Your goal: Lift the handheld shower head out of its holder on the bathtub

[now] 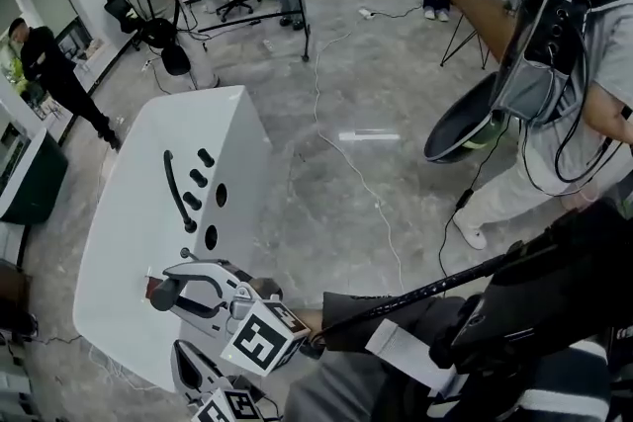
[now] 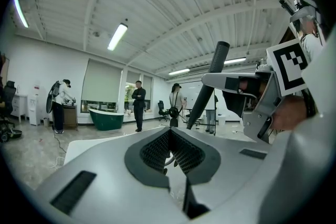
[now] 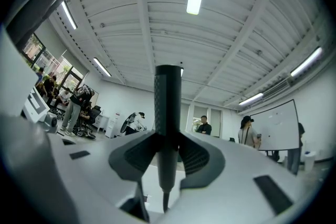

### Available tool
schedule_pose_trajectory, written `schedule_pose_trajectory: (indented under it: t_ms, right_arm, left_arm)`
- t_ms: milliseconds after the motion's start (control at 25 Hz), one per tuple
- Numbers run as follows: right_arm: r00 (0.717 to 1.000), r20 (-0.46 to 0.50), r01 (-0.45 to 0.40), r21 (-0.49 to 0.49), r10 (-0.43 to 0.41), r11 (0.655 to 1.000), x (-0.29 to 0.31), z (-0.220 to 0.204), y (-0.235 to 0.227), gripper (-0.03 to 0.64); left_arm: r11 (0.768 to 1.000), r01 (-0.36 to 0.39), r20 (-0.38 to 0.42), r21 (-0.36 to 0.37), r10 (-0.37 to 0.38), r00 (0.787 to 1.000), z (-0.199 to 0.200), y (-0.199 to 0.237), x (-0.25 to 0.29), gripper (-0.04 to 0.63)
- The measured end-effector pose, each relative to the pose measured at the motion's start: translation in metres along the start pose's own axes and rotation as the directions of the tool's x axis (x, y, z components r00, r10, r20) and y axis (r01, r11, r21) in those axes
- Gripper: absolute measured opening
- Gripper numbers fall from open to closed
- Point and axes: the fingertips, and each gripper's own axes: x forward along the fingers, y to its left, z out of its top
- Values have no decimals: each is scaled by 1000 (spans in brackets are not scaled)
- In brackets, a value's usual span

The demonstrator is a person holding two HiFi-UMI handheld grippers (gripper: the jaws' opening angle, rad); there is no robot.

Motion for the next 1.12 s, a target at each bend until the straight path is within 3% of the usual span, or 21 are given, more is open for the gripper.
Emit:
schedule_pose_trajectory:
  t_ms: [160, 280, 440, 480, 600, 640, 840, 1120]
  right_arm:
    - [1000, 6, -15, 10, 15, 1000, -18, 0, -24, 140]
    - [999, 12, -48, 14, 48, 999, -18, 18, -6, 140]
    - [997, 21, -69, -130, 73, 989, -55, 53, -3, 140]
    - [998, 15, -56, -109, 58, 992, -61, 48, -15, 140]
    - [1000, -12, 9, 119, -7, 993, -57, 2, -51, 140]
    - [1000, -21, 15, 145, -12, 989, -51, -12, -56, 140]
    - [999, -32, -20, 68, 22, 997, -24, -39, -40, 140]
    - [998, -28, -47, 73, 49, 996, -10, -43, -30, 140]
  left_arm:
    - [1000, -6, 2, 9, 6, 1000, 4, -31, 6, 3]
    - [999, -39, -8, 14, 39, 999, 16, -22, -16, 3]
    - [999, -35, 10, 24, 35, 999, 32, -47, -38, 3]
    - [999, -28, 18, 27, 27, 999, 33, -58, -35, 3]
    - [999, -33, 29, 39, 32, 999, 20, -72, -5, 3]
    - [998, -39, 28, 42, 38, 999, 14, -68, 5, 3]
    - [997, -58, 23, 43, 57, 998, -3, -35, 17, 3]
    - [996, -76, 16, 39, 75, 997, -8, -20, 20, 3]
